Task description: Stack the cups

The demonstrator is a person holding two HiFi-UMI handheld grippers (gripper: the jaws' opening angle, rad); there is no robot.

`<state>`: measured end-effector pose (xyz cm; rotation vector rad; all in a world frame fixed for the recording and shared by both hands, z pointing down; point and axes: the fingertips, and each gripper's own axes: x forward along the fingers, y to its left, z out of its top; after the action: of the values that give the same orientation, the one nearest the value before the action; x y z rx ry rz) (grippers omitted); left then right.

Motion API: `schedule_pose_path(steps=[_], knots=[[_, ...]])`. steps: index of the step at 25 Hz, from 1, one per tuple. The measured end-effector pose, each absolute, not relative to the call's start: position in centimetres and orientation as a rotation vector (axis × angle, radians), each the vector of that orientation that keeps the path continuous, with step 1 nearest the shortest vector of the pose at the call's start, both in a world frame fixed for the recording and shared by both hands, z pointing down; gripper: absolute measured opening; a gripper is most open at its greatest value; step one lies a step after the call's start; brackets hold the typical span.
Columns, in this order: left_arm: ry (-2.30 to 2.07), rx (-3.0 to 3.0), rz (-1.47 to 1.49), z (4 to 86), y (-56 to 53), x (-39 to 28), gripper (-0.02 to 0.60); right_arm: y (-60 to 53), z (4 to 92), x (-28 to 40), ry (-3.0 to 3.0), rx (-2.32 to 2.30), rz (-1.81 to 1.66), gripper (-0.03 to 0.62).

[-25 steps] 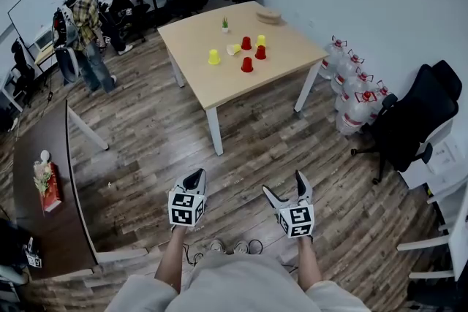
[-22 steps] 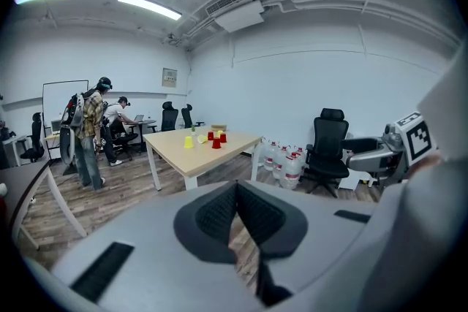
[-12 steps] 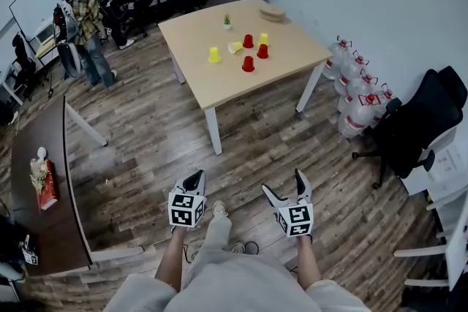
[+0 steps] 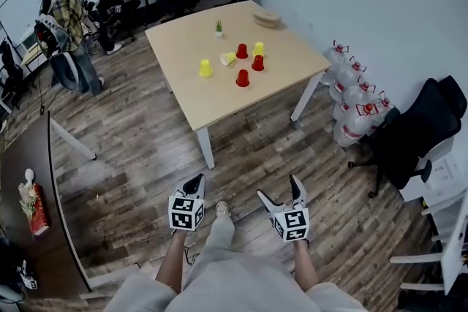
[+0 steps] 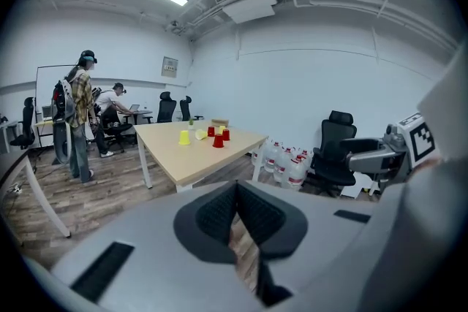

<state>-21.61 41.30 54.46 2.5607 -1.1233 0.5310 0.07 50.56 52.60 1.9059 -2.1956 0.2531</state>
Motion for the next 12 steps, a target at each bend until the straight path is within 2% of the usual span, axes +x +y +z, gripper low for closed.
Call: schedule_pose_path(steps=[12], knots=[[-1.051, 2.581, 0.48, 53.4, 24.1, -17.9, 0.011, 34.9, 51.0, 2.5, -2.129, 1.925, 0.249, 0.476]])
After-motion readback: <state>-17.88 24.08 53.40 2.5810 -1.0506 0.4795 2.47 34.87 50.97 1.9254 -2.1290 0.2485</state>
